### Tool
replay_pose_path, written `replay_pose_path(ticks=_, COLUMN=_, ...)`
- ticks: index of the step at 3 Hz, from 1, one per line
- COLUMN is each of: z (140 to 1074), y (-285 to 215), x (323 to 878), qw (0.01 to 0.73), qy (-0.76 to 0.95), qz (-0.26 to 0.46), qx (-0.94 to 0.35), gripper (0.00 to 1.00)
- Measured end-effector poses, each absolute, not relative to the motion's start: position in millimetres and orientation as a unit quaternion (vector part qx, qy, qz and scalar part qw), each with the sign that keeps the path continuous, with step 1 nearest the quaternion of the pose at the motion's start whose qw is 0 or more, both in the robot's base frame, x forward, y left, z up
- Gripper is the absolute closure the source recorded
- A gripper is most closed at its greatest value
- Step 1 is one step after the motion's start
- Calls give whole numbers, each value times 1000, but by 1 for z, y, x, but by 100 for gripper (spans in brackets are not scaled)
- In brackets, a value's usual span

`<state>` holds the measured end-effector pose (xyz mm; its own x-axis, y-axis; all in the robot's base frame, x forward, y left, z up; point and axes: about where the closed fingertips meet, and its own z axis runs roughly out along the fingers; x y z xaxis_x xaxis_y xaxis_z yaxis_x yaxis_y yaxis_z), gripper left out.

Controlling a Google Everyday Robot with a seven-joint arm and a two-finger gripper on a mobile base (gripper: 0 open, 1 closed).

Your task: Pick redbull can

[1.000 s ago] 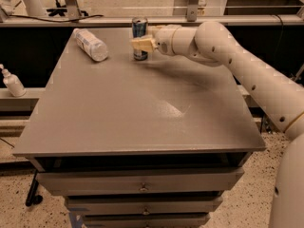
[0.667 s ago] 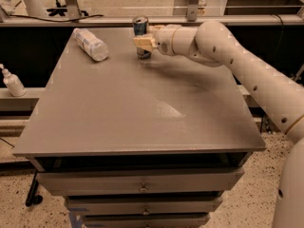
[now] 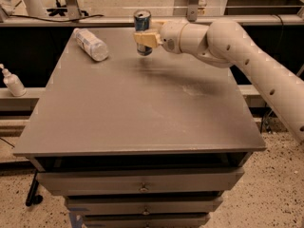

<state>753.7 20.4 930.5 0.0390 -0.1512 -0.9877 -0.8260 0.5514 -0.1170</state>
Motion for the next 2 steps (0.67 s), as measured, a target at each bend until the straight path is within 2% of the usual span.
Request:
replay_pose_path(ticks=1, z=950, y=6, x=726, qw=616, qy=613, qz=316, qx=-381, gripper=100)
replay_pose_path(ticks=2, z=987, y=-34, x=677, qw=604, qy=604, qz=366, qx=-370, gripper=100)
